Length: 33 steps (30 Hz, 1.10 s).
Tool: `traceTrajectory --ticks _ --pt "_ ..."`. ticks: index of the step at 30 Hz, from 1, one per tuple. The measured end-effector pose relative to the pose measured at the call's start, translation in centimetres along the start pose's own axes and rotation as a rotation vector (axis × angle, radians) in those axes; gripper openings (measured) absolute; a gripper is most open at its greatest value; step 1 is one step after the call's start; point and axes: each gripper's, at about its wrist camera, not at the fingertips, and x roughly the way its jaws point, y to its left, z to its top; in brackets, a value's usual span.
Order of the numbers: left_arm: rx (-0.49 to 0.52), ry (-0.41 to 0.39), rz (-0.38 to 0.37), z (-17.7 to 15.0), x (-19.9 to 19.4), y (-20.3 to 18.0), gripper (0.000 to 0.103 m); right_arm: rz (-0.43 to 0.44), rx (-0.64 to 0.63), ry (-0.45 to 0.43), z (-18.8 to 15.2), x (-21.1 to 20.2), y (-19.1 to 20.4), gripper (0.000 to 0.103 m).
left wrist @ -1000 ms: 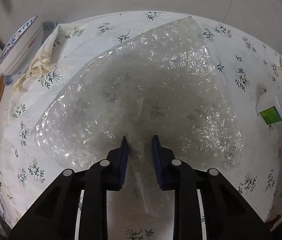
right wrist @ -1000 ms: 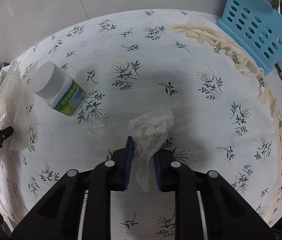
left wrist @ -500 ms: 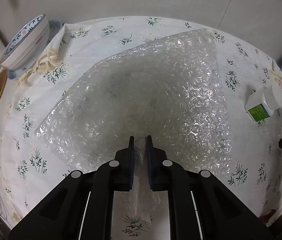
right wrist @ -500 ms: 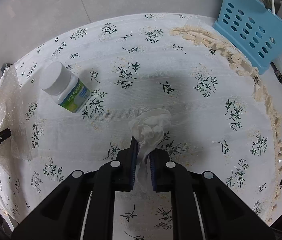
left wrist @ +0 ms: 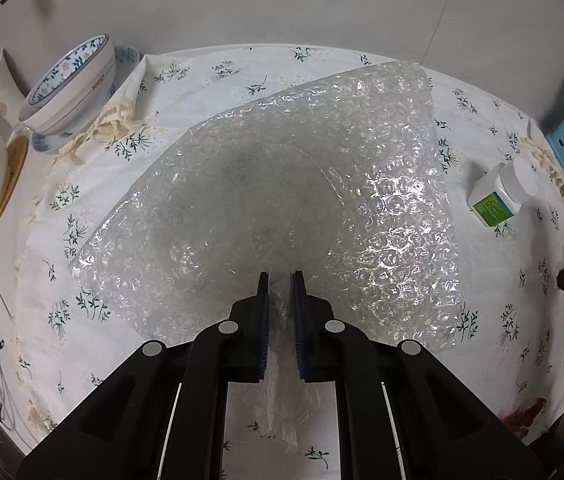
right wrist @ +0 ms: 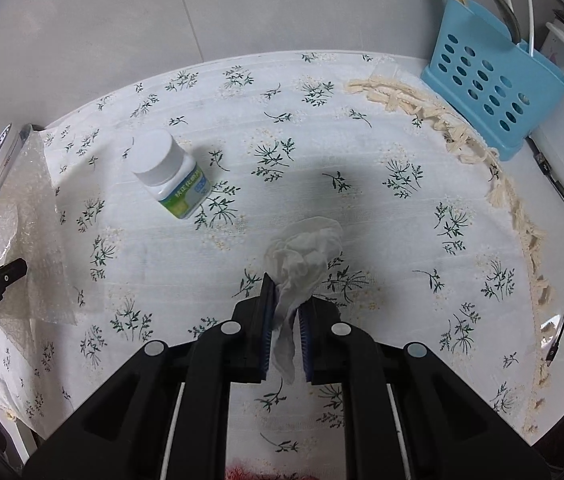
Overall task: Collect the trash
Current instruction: 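Lift the bubble wrap and white tissue off the tablecloth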
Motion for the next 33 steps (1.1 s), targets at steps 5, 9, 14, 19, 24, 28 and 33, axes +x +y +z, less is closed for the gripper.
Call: traceTrajectory --ticks 5,9,14,19,24,28,33 --pt "0.002 -0.01 -0.001 -0.8 -1.2 0.2 0.009 0.002 -0.009 -0.014 -0.7 -1.4 0.6 0.011" --pt "0.0 -0.013 -0.003 -1.7 -2.0 0.6 0.009 0.005 -0.011 -0.022 -1.6 -2.5 0.9 0.011" --pt "-0.001 -0.019 -0.005 -3.2 -3.5 0.7 0.009 0.005 -0.014 -0.036 -2.8 -3.9 1.3 0.011" --pt "0.003 -0.021 -0.009 -4.8 -4.5 0.8 0.009 0.007 -0.018 -0.05 -4.0 -5.4 1.7 0.011" --pt "0.009 -0.023 -0.012 -6.4 -5.6 0.8 0.009 0.008 -0.021 -0.061 -5.3 -6.7 2.2 0.011" --pt "0.01 -0.028 -0.017 -7.6 -6.4 0.9 0.009 0.01 -0.022 -0.07 -6.4 -7.7 2.6 0.011" --pt "0.014 -0.033 -0.019 -9.1 -7.6 1.2 0.009 0.013 -0.022 -0.085 -7.8 -9.0 3.0 0.011"
